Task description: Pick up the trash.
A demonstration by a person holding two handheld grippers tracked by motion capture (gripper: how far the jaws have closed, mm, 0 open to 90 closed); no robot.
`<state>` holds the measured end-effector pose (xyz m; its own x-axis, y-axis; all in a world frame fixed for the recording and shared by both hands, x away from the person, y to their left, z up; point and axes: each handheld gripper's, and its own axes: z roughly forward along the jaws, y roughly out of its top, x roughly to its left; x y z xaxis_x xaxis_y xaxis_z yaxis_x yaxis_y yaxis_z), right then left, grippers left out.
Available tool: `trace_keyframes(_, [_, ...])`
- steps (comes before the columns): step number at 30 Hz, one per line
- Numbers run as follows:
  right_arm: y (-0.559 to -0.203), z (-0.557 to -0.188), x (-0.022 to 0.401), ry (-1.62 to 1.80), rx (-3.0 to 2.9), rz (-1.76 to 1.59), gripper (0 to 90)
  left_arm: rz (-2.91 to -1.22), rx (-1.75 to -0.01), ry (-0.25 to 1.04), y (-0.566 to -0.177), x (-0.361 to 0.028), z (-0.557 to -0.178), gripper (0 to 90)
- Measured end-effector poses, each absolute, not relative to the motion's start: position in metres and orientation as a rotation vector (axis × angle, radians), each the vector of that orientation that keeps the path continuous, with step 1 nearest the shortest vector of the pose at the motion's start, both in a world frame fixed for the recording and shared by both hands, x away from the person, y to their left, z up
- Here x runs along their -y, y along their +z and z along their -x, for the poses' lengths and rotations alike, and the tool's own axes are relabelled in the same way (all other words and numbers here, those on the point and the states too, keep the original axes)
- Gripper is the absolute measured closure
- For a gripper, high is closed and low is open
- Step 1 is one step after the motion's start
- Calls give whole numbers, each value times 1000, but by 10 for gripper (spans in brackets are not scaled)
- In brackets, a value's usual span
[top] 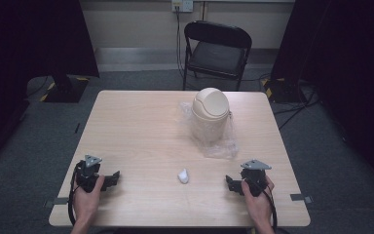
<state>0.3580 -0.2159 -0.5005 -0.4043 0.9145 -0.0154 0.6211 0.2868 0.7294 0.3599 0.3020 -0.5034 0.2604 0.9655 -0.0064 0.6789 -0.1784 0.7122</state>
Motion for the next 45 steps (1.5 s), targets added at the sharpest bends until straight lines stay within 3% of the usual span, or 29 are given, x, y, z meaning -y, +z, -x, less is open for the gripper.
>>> trace_keyframes(16, [-495, -357, 206, 876, -2178, -1344, 164, -1952, -1449, 598, -504, -304, -362, 0])
trace_keyframes(45, [-464, -380, 193, 1030, -2245, -1279, 167, -1961, -1441, 596, -503, -305, -362, 0])
